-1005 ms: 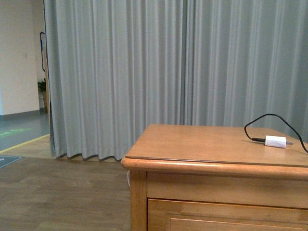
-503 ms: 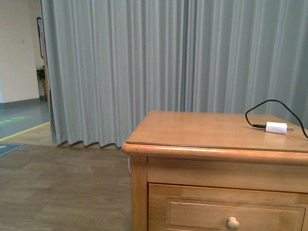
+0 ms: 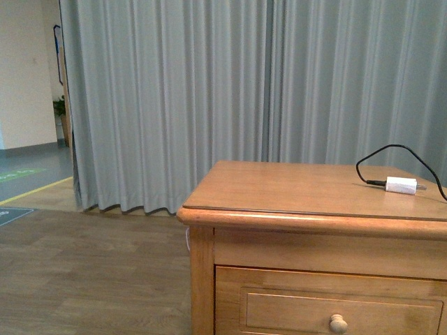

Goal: Place pink marker in drawer with both arms

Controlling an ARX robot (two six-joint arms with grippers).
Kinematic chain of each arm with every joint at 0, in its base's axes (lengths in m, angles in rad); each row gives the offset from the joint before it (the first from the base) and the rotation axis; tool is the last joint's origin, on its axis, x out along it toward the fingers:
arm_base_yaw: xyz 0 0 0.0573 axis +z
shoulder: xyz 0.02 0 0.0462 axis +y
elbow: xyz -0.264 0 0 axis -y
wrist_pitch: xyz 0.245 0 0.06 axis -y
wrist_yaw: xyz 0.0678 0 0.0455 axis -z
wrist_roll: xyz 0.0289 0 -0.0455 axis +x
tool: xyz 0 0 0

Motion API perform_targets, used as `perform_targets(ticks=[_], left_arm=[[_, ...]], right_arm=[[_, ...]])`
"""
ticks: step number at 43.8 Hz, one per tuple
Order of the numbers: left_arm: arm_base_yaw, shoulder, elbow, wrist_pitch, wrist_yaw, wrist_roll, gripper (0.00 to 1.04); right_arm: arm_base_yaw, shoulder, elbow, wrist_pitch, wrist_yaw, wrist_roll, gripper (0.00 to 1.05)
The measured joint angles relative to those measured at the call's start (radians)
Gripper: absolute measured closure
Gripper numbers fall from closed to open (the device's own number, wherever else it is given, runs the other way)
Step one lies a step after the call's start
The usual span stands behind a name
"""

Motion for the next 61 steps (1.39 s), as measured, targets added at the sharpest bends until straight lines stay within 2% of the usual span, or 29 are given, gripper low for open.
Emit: perform_targets(ticks=[33, 38, 52, 56, 61], left_arm=[[0.000, 0.000, 0.000, 0.000, 0.000, 0.000, 0.06], [0.000, 0.000, 0.000, 0.000, -0.001, 0.000, 0.06], [0.000, -0.001, 0.000, 0.000, 0.000, 0.000, 0.06], [0.000, -0.001, 0.000, 0.000, 0.000, 0.000, 0.06], [0.000, -0.001, 0.000, 0.000, 0.000, 0.000, 0.06]], right_arm=[[0.000, -0.225, -0.040, -0.172, -0.001, 0.000, 1.03], [0.000, -0.355, -0.039, -0.336, -0.002, 0.000, 1.03], [0.000, -0.394, -0.039, -0.348, -0.002, 0.000, 1.03], [0.000, -0.394, -0.039, -0.349, -0.002, -0.002, 0.91], [0.000, -0.394, -0.039, -0.349, -0.002, -0.002, 0.64]])
